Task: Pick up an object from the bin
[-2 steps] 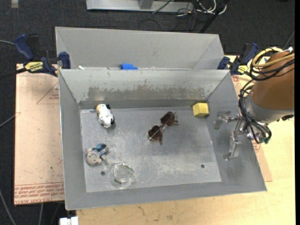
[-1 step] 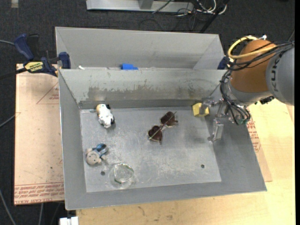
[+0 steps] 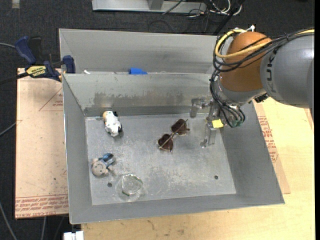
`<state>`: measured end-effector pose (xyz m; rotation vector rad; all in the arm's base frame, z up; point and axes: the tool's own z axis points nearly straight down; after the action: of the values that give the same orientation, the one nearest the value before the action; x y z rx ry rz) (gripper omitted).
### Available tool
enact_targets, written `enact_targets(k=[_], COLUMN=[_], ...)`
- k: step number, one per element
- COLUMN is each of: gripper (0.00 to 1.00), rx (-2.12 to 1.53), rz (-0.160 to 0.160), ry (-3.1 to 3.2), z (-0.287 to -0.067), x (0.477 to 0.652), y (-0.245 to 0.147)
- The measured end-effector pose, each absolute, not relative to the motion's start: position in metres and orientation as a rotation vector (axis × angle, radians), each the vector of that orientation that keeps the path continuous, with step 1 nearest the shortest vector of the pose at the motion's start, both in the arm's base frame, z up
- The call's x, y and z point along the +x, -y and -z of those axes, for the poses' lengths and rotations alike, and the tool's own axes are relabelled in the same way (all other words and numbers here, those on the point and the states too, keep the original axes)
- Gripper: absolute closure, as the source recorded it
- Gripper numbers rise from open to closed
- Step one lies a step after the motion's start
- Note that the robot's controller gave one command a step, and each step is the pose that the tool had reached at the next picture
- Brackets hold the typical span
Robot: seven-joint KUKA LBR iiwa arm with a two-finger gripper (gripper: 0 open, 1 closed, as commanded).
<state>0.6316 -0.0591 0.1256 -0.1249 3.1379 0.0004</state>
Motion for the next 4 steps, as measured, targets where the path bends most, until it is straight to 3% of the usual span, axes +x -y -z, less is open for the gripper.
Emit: enact_targets(k=[1,2,3,4], gripper=[0.0,0.0,1.0,1.0], rx=[-0.385,-0.694,-0.804,-0.82], rz=[-0.001,-0.001,-0.002,-0.004], ry=[-3.113,-3.06,-3.023,-3.018], z=[-0.12,-0.075,-0.064,-0.064], x=[0.638,0.638,0.643,0.643], y=[0.05,-0.013,-0.063,-0.062])
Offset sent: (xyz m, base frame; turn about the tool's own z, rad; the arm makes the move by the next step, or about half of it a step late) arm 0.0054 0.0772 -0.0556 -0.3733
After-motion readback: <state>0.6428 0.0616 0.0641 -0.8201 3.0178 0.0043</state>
